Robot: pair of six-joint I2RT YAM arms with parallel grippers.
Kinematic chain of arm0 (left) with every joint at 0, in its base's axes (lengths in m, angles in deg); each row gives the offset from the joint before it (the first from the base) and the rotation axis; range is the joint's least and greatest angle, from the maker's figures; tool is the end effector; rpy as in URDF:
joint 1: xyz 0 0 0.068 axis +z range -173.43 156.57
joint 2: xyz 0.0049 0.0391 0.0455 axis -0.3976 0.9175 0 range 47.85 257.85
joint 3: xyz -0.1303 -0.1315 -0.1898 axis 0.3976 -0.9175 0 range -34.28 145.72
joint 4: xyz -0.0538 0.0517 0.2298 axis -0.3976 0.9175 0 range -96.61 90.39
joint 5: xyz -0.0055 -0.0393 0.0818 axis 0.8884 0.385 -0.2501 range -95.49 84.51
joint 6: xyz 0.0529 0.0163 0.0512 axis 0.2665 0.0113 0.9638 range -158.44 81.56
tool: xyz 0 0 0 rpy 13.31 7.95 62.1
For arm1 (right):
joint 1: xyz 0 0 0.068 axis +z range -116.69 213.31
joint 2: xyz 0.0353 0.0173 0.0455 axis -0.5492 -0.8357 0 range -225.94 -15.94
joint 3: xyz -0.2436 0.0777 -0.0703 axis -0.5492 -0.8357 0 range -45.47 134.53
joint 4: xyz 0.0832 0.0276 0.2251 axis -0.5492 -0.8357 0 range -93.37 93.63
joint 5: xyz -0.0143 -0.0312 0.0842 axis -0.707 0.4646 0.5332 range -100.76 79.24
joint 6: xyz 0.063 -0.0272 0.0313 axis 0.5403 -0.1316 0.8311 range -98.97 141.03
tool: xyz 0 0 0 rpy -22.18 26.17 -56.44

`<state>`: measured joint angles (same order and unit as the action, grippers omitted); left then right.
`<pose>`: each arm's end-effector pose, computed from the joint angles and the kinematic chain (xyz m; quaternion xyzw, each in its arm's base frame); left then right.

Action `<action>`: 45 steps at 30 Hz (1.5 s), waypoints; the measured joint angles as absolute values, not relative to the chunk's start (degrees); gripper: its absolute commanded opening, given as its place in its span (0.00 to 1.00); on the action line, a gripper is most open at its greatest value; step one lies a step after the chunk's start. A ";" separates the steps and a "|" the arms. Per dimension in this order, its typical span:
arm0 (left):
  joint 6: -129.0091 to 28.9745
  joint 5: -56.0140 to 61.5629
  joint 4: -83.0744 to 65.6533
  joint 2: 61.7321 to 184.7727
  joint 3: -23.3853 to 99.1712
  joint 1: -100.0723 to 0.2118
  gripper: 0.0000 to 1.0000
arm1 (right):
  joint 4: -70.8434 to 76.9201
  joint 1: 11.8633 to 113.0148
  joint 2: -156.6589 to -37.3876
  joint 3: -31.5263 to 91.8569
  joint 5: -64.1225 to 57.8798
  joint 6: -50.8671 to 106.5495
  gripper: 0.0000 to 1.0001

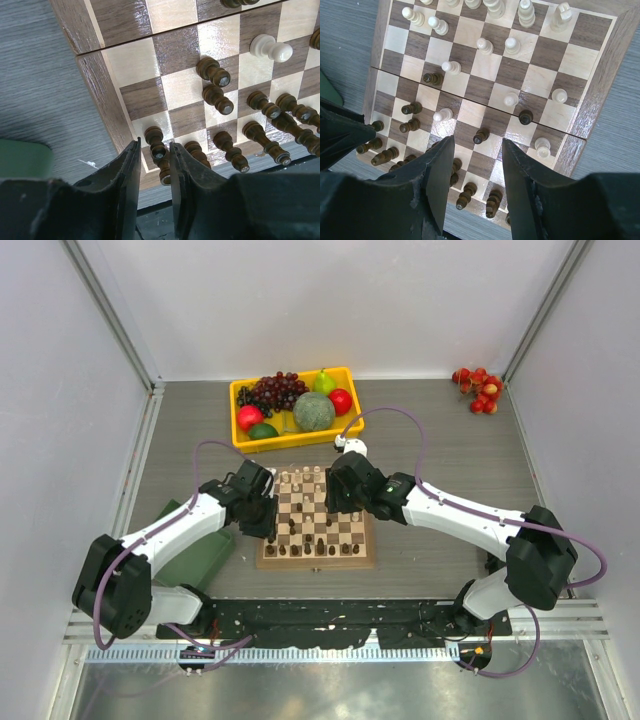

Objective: Set up the chess pieces on the board

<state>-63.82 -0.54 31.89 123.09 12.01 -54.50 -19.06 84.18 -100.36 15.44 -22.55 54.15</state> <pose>0.1962 -0.1246 0.1784 0.0570 0.9782 -0.1296 0.1521 0.2112 0.2387 0.2358 -0.1045 0.9178 0.1774 0.3394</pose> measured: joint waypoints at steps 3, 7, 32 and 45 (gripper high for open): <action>-63.80 -0.56 32.05 123.09 12.20 -54.50 0.41 | -19.06 84.18 -100.36 15.44 -22.51 54.15 0.49; -63.82 -1.02 32.07 122.70 12.57 -54.50 0.47 | -19.06 84.18 -100.36 15.44 -22.29 54.13 0.49; -60.33 -13.41 38.47 100.55 15.07 -35.38 1.00 | -24.05 91.24 -123.90 36.55 -13.09 48.23 0.42; -58.16 -13.17 39.30 98.96 12.77 -31.11 1.00 | -30.78 92.60 -127.58 41.73 -13.68 47.62 0.37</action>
